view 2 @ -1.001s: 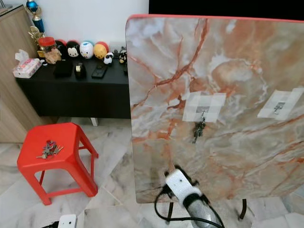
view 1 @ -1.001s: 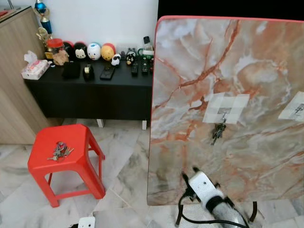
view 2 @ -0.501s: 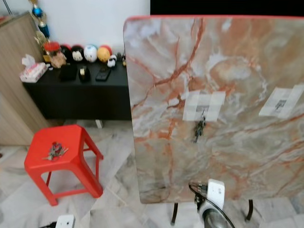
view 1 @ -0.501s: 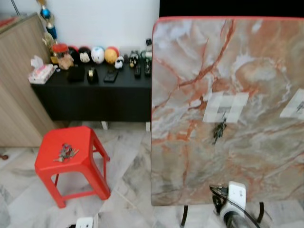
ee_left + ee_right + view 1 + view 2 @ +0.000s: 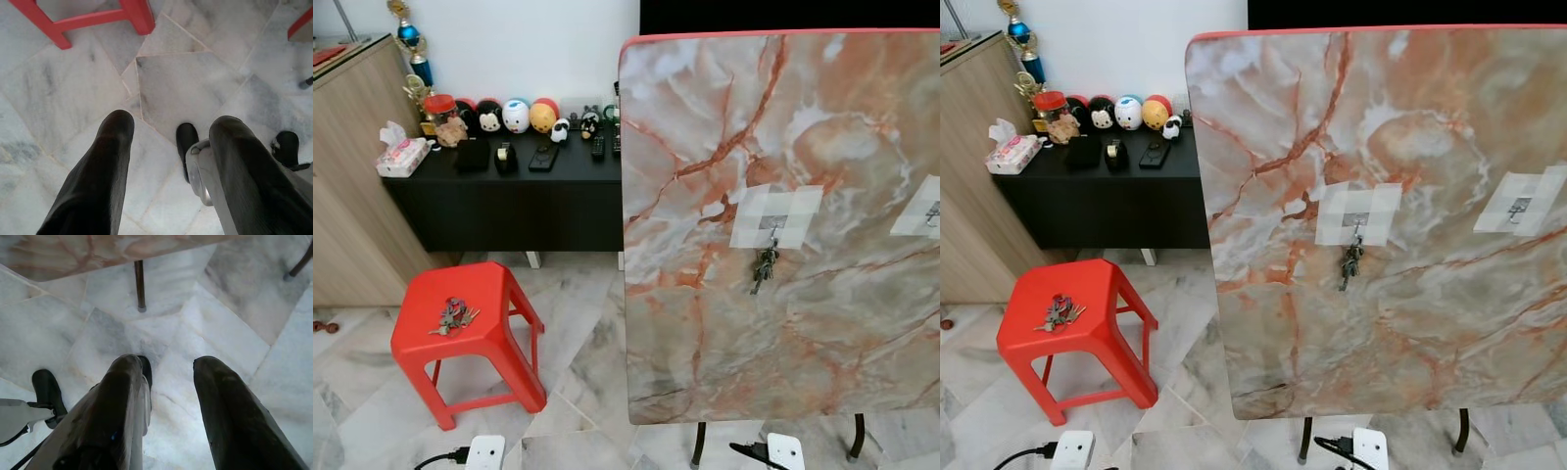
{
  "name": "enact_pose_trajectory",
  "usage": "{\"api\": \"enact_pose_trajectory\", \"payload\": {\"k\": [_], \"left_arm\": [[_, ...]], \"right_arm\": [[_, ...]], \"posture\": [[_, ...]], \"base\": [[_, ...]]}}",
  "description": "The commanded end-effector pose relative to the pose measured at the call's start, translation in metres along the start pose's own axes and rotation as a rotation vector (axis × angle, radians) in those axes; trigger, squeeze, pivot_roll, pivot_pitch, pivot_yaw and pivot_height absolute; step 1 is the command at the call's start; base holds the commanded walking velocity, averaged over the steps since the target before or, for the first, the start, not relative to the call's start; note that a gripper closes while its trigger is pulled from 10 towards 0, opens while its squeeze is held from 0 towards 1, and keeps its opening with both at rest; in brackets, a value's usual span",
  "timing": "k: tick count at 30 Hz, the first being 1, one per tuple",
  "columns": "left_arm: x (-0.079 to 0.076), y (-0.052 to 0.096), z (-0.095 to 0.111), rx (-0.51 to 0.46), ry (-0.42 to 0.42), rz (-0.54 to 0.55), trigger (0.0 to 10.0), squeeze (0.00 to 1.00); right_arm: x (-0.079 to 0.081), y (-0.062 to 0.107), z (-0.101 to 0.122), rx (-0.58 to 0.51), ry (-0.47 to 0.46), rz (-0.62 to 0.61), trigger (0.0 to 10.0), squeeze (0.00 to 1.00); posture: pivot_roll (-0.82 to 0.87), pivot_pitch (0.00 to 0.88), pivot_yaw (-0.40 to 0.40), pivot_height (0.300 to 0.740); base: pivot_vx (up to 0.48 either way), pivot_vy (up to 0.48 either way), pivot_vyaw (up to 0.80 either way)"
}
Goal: Hang keys on a hook
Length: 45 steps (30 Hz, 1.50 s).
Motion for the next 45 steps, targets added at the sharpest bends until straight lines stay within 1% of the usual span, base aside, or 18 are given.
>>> {"api": "enact_pose_trajectory", "payload": {"k": [1,5,9,13,16,22,23,25,27,31,38,45], "left_arm": [[0.005,0.000,0.000,0.015,0.036,0.025,10.0,0.00],[0.005,0.000,-0.005,0.033,0.062,0.027,10.0,0.00],[0.004,0.000,-0.006,0.037,0.057,0.024,10.0,0.00],[0.005,0.000,-0.006,0.034,0.066,0.030,10.0,0.00],[0.004,0.000,-0.006,0.034,0.067,0.031,10.0,0.00],[0.004,0.001,-0.007,0.038,0.057,0.020,10.0,0.00],[0.005,0.001,-0.007,0.040,0.055,0.020,10.0,0.00],[0.005,0.001,-0.008,0.042,0.051,0.019,10.0,0.00],[0.004,0.001,-0.008,0.043,0.043,0.015,10.0,0.00],[0.002,0.001,-0.008,0.041,0.044,0.010,10.0,0.00],[0.004,0.001,-0.010,0.045,0.049,0.018,10.0,0.00],[0.005,0.001,-0.009,0.043,0.050,0.020,10.0,0.00]], "right_arm": [[-0.001,0.000,0.003,-0.011,-0.043,-0.016,10.0,0.00],[0.001,0.000,-0.001,0.003,-0.042,-0.011,10.0,0.00],[0.002,0.000,-0.001,0.004,-0.040,-0.011,10.0,0.00],[0.006,-0.001,0.002,-0.008,-0.005,0.003,10.0,0.00],[0.007,-0.001,0.003,-0.010,0.003,0.005,10.0,0.00],[0.003,-0.001,0.000,0.009,-0.016,-0.025,10.0,0.00],[0.001,-0.001,0.000,0.008,-0.048,-0.036,10.0,0.00],[-0.001,-0.001,-0.001,0.008,-0.083,-0.048,10.0,0.00],[-0.002,0.000,-0.002,0.012,-0.101,-0.055,10.0,0.00],[-0.004,0.000,-0.004,0.024,-0.072,-0.058,10.0,0.00],[-0.008,0.000,-0.006,0.025,-0.086,-0.069,10.0,0.00],[-0.008,0.000,-0.003,0.019,-0.088,-0.068,10.0,0.00]], "posture": [[-0.04,0.000,-0.003,0.740],[-0.05,0.000,0.004,0.740],[-0.05,0.000,0.009,0.740],[-0.05,0.000,0.007,0.740],[-0.06,0.000,0.005,0.740],[-0.06,0.000,0.009,0.740],[-0.07,0.000,0.011,0.740],[-0.06,0.000,0.010,0.740],[-0.06,0.000,0.007,0.740],[-0.05,0.000,0.000,0.740],[-0.06,0.000,0.003,0.740],[-0.06,0.000,0.007,0.740]], "base": [[0.000,0.000,0.00],[0.000,0.000,0.00],[0.000,0.120,0.00],[0.000,0.000,0.00],[0.000,0.191,0.00],[0.000,0.369,0.00],[0.000,0.480,0.00],[0.000,0.480,0.00],[0.000,0.480,0.00],[0.000,0.480,0.00],[0.000,0.480,0.00],[0.000,0.480,0.00]]}}
Point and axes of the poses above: a point about 5 cm out from each wrist's last joint towards the gripper, its own y axis pointing back from the gripper into the wrist, its own z axis along the axis of the wrist's last joint, x = y × z, the point moved 6 cm from there along -y, pointing out of the wrist towards the gripper, and after that the axes turned 3 degrees about y, right-handed, at the moved point
